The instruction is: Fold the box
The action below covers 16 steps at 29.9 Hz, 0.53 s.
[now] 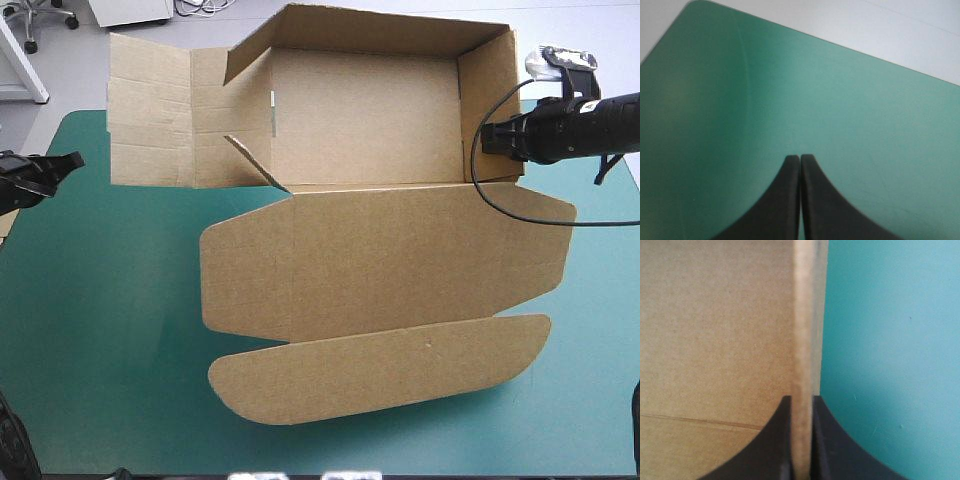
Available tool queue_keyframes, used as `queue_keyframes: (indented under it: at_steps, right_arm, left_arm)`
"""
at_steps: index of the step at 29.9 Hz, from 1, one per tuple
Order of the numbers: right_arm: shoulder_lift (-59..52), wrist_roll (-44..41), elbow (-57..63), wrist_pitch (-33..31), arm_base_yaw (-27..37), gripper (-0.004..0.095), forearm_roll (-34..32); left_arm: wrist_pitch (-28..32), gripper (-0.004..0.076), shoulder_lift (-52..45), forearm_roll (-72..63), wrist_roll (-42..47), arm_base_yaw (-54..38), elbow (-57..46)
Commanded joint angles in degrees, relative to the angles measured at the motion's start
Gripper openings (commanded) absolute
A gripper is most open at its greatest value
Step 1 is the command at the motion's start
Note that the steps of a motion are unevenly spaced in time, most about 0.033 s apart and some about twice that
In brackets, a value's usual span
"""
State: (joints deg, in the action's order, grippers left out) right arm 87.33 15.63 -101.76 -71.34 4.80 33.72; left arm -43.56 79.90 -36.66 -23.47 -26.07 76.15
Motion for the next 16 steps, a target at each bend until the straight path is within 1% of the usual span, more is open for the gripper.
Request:
queue_keyframes:
  at_steps: [1,4,6,11,13,16]
  right_arm:
    - [-2.27,0.24,-1.68,-0.1,0.22,-0.0019,6.3]
    - [-2.27,0.24,-1.68,-0.1,-0.61,-0.0017,6.54]
    - [-2.27,0.32,-1.68,-0.1,-1.9,-0.0017,6.54]
    - [-2.27,0.69,-1.68,-0.1,-5.87,-0.0017,6.17]
    - [-2.27,0.69,-1.68,-0.1,-6.6,-0.0017,6.17]
    - [-2.27,0.69,-1.68,0.0,-6.72,-0.0017,6.15]
  left_arm:
    - [0.95,-0.0002,0.17,-6.73,-2.9,-0.18,1.83]
    - [0.69,-0.0002,1.46,-9.11,-4.88,-0.18,1.83]
    - [-0.76,-0.0002,2.28,-12.63,-7.02,-0.18,1.72]
    - [-6.79,-0.0002,3.81,-26.12,-15.98,-0.18,1.72]
    - [-9.03,-0.0002,3.81,-29.02,-17.79,-0.18,1.72]
    - [-13.9,-0.0002,3.71,-31.92,-19.47,-0.05,1.72]
